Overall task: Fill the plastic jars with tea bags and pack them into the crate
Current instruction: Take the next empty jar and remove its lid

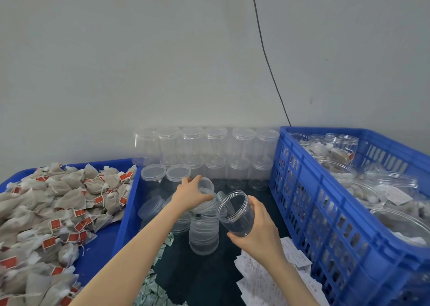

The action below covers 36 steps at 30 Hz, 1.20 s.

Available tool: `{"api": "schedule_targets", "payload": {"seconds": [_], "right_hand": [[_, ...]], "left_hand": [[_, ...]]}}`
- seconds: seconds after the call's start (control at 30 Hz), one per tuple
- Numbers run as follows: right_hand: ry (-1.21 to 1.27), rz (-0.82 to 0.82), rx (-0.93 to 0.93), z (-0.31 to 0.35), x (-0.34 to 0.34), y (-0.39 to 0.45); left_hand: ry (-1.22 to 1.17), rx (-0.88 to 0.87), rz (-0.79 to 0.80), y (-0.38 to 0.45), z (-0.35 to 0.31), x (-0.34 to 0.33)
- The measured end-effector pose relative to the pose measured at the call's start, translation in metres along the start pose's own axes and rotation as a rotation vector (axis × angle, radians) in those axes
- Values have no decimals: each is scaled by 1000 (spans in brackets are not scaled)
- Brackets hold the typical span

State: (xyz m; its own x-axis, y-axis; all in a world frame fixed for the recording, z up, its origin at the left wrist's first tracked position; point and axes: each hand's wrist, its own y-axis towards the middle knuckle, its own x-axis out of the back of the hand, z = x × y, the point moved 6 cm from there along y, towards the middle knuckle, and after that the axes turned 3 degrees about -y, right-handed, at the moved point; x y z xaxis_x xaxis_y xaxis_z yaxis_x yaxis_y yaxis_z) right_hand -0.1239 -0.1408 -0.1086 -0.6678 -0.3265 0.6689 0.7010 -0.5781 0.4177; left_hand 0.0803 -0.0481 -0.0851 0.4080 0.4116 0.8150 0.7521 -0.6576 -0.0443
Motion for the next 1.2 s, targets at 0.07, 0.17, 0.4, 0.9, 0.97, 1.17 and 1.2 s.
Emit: {"api": "schedule_targets", "payload": {"seconds": [0.07,0.17,0.4,0.9,0.97,1.17,1.2], "right_hand": [[29,5,-26,-2,-1,0],[51,17,-48,-3,-3,-1],[59,44,-75,-1,-7,-3],[80,72,-122,-2,-5,-10],[107,69,-127,0,-7,-11],[241,112,-97,25,-31,-6],[275,121,-92,32,-36,-5]], "left_hand": [[154,24,30,3,1,-12],[316,11,22,2,4,-23],[458,-101,-70,-1,6,-32],[412,-132,-90,-7,9,-45],[417,-144,-87,-8,9,-43],[489,-204,-187,-16,8,5],[471,-215,-234,-20,8,19]]}}
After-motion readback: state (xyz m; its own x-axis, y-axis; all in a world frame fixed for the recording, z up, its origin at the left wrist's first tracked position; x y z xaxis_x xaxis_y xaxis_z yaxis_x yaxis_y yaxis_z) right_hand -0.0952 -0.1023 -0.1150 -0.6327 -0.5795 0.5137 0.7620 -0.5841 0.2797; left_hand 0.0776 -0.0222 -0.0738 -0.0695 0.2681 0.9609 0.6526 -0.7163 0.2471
